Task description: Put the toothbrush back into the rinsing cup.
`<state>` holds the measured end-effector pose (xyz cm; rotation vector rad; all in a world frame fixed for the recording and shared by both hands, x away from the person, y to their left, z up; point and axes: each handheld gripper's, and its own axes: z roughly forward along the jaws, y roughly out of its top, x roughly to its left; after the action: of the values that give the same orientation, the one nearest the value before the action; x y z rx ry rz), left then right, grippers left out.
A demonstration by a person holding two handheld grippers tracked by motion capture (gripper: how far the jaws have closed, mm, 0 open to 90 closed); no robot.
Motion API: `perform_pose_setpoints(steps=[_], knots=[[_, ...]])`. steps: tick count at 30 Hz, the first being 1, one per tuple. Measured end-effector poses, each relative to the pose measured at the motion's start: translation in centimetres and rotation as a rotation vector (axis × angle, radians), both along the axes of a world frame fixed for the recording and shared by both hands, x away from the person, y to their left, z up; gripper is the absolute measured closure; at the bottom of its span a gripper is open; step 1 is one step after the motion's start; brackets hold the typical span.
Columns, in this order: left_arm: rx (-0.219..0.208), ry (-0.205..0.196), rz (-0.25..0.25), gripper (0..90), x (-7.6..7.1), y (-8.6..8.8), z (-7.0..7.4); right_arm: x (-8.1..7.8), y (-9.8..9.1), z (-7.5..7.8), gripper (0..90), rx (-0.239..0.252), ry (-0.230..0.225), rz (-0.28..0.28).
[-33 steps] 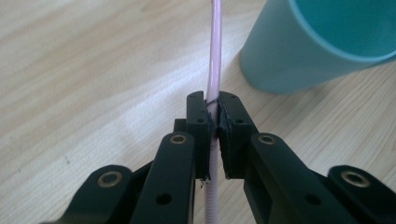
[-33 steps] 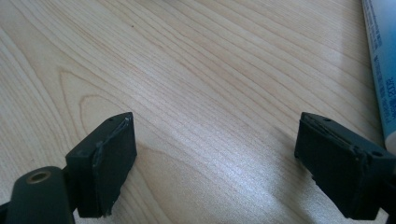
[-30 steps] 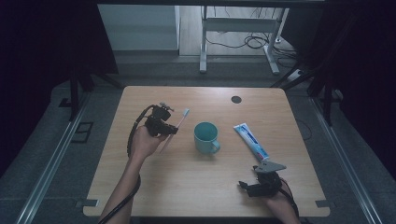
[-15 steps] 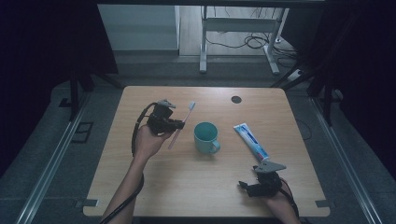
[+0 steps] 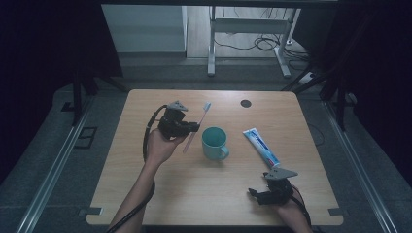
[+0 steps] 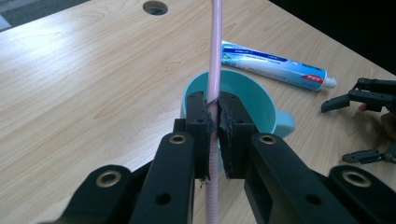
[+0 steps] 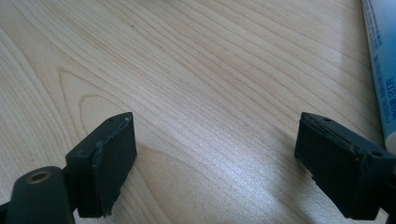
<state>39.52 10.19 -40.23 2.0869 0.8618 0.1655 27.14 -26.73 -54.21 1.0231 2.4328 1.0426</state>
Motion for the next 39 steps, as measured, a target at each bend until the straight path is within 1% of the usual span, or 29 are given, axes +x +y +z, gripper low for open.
perform_pose_setpoints(steps=[3,6,14,20,26,27,32,36,39], knots=[[-0.012,-0.008,-0.004,83.1,0.0,-0.2,0.1,0.0,0.0,0.0,12.3,0.0,0.0,0.0],[-0.015,-0.017,-0.003,83.1,0.0,-0.4,0.2,0.0,0.0,0.0,12.3,0.0,0.0,0.0],[-0.065,-0.043,-0.011,83.1,0.1,-1.4,0.9,0.0,0.0,0.0,12.3,-0.001,0.0,0.0],[-0.087,-0.071,-0.01,83.2,0.3,-2.5,1.2,0.0,0.0,0.0,12.4,-0.001,0.0,0.001],[-0.108,-0.11,-0.006,83.2,0.5,-3.8,1.8,0.0,0.0,0.0,12.4,-0.002,-0.001,0.0],[-0.108,-0.11,-0.006,83.2,0.5,-3.8,1.8,0.0,0.0,0.0,12.3,-0.001,0.0,0.0],[-0.11,-0.134,-0.002,83.2,0.7,-4.8,1.9,0.0,0.0,0.0,12.3,0.0,-0.001,0.0],[-0.105,-0.134,-0.004,83.2,1.0,-5.3,1.8,0.0,0.0,0.0,12.3,-0.001,0.0,0.0],[-0.094,-0.134,-0.007,83.2,1.3,-5.7,1.5,0.0,0.0,0.0,12.3,0.0,-0.001,0.0]])
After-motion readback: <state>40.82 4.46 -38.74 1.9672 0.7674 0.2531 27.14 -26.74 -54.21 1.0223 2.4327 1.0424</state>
